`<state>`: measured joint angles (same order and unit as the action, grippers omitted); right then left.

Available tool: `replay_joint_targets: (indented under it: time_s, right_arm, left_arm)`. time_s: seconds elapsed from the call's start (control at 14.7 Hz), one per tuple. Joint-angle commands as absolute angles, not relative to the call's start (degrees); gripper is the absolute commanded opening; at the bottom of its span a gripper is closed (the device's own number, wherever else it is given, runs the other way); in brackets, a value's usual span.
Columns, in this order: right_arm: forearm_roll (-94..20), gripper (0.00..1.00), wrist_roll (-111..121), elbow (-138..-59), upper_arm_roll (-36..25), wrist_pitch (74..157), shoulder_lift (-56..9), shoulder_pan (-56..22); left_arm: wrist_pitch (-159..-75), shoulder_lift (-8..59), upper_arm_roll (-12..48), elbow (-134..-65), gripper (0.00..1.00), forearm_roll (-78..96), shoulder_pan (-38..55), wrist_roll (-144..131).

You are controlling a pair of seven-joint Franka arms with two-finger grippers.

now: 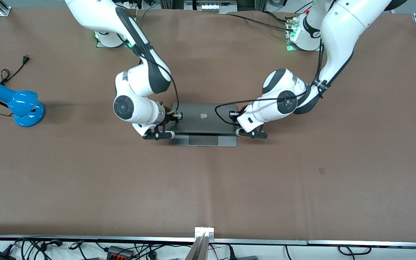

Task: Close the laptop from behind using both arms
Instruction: 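Press the laptop lid down flat onto the keyboard with both grippers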

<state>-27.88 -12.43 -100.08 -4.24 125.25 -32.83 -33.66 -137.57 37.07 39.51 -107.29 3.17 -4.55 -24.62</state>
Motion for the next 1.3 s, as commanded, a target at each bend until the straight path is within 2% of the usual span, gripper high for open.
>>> replay_joint_targets:
  time_s: [0.0, 0.48, 1.23]
  right_arm:
    - [-26.4, 0.0, -13.3, -96.8, -4.2, 127.8, -37.3, -33.6]
    - [-26.5, 0.0, -13.4, -96.7, -4.1, 132.5, -41.3, -34.5]
    - [-25.4, 0.0, -13.1, -96.7, -4.7, 132.5, -40.8, -34.8]
  left_arm:
    - [-137.6, 40.4, 39.3, -104.4, 0.0, -0.1, -3.8, -26.1]
    - [-141.9, 44.8, 38.0, -103.8, 0.0, -4.4, -3.4, -26.4]
    - [-142.1, 46.1, 38.0, -103.8, 0.0, -10.2, -3.2, -30.0]
